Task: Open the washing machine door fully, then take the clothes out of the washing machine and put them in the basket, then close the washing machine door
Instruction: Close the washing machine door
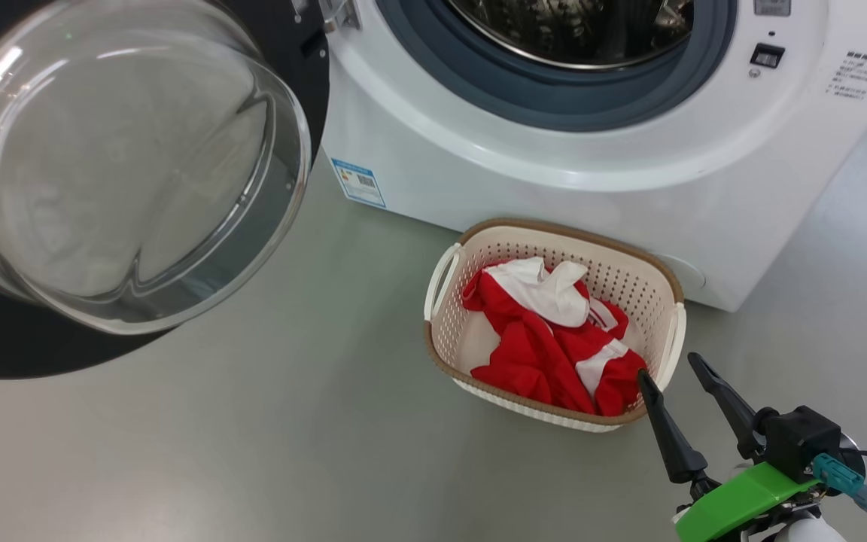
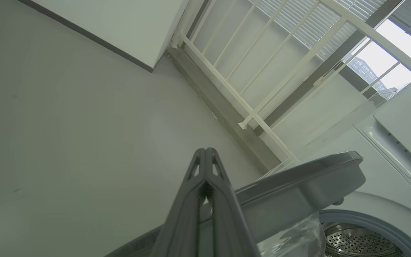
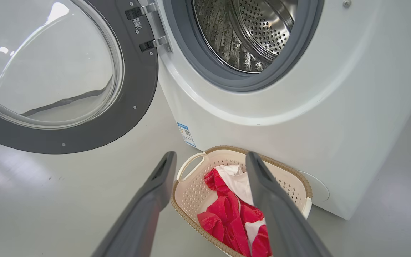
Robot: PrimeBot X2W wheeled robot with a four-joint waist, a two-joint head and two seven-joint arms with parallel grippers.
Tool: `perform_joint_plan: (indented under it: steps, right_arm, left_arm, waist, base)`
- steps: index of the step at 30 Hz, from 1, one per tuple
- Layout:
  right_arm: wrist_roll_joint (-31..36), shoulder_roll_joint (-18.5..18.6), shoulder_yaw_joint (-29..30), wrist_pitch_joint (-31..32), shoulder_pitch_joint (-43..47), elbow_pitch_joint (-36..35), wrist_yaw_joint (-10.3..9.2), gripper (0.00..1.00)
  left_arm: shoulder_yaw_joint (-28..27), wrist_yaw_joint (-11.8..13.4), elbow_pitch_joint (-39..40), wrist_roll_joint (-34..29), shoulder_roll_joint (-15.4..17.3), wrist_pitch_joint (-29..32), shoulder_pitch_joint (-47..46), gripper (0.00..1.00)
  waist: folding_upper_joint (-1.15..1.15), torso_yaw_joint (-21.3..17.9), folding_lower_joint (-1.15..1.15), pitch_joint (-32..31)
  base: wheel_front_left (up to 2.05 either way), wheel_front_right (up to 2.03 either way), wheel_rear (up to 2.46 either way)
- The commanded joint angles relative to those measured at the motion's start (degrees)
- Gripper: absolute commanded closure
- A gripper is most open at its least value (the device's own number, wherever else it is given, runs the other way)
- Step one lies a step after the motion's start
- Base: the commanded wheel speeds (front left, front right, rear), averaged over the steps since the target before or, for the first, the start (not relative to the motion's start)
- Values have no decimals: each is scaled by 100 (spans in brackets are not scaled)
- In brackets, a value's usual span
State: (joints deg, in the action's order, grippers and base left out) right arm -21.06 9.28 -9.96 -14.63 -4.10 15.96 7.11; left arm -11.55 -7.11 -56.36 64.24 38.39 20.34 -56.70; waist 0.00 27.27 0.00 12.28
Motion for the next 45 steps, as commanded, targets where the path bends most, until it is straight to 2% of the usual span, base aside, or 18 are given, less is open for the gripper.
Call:
perform_joint_plan:
  steps: [1,12,24,45]
  right_arm:
    - [61,64,-115,-37,-206,-161,37,0]
    - [84,90,-126,-37,-295,-179,37,0]
    - [83,59,-59,-37,-267,-177,37,0]
    - [51,-127,57,-37,-26,-179,37,0]
  left_arm:
    - [-66,-37,84,112,378,151,-68,100]
    - [95,-37,-55,401,344,611,152,100]
    - [319,-37,170,558,284,1151,341,100]
    - [603,-37,1571,1152,434,2162,1118,100]
  waist:
    - [0,-17,0,162]
    - [0,-82,0,328]
    - [0,-147,0,170]
    - [0,-178,0,-313]
  base:
    - [0,0,0]
    - [0,0,0]
    - [0,0,0]
    - [0,0,0]
